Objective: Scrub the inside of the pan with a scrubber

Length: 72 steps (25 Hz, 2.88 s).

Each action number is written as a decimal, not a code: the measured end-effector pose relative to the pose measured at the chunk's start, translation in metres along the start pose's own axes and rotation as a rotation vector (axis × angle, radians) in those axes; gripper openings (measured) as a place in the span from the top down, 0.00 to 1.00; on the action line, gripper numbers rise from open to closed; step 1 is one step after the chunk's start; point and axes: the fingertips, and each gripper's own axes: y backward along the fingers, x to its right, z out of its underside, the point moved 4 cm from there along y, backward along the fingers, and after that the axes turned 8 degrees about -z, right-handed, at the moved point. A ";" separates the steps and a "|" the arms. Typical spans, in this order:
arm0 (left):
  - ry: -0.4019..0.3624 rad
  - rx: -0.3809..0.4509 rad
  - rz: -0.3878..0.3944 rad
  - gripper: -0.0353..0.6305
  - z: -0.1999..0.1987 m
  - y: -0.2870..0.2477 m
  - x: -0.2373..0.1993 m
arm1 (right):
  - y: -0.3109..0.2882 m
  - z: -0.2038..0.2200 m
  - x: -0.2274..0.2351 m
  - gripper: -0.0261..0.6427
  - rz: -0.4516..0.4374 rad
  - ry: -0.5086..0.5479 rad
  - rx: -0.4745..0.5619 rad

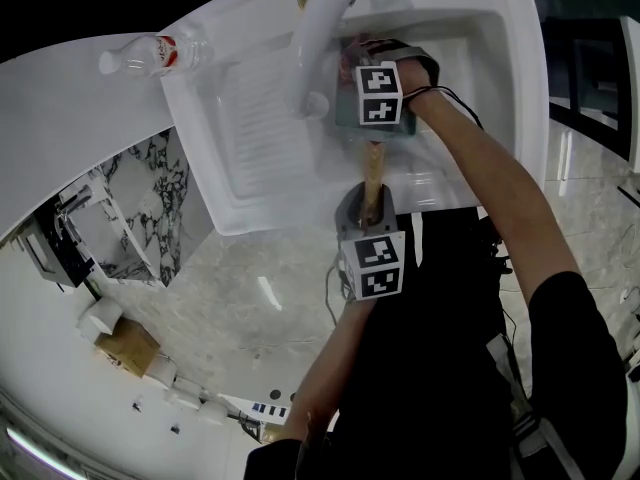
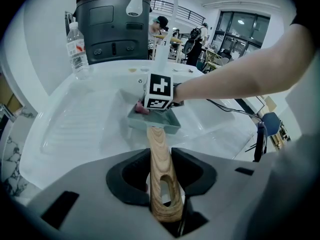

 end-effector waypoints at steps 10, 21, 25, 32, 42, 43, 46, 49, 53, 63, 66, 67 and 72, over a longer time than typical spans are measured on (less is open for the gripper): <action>0.002 -0.002 0.003 0.72 0.001 0.001 0.000 | 0.025 0.020 -0.030 0.91 -0.171 -0.212 0.029; 0.007 -0.006 0.011 0.72 0.000 0.001 0.000 | 0.060 -0.008 -0.095 0.91 -0.561 -0.119 0.209; 0.009 -0.007 0.012 0.72 0.000 0.002 0.000 | 0.061 0.013 -0.092 0.91 -0.582 -0.100 0.114; 0.008 -0.002 0.005 0.72 0.000 0.001 0.000 | 0.031 0.037 -0.042 0.91 -0.223 -0.066 -0.015; 0.015 -0.009 0.010 0.72 0.001 0.001 0.000 | 0.026 0.067 -0.031 0.91 -0.237 -0.147 -0.144; 0.014 -0.009 0.010 0.72 0.001 0.001 0.000 | 0.031 0.066 -0.037 0.91 -0.291 -0.163 -0.132; 0.013 -0.010 0.010 0.72 0.000 0.001 -0.001 | 0.045 0.058 -0.058 0.91 -0.443 -0.168 -0.097; 0.017 -0.013 0.011 0.72 0.001 0.001 0.000 | 0.055 0.049 -0.077 0.91 -0.571 -0.163 -0.079; 0.021 -0.015 0.013 0.72 0.001 0.001 0.000 | 0.064 0.038 -0.093 0.91 -0.701 -0.208 -0.043; 0.041 -0.027 0.040 0.72 -0.001 0.001 -0.002 | 0.059 0.049 -0.086 0.91 -0.706 -0.194 -0.150; 0.035 -0.025 0.039 0.72 0.000 0.001 -0.003 | 0.045 0.064 -0.062 0.91 -0.587 -0.141 -0.189; 0.034 -0.024 0.040 0.72 0.000 0.001 -0.002 | 0.041 0.070 -0.055 0.91 -0.541 -0.120 -0.207; 0.029 -0.021 0.049 0.72 0.000 0.001 -0.001 | 0.020 0.084 -0.023 0.91 -0.280 -0.020 -0.280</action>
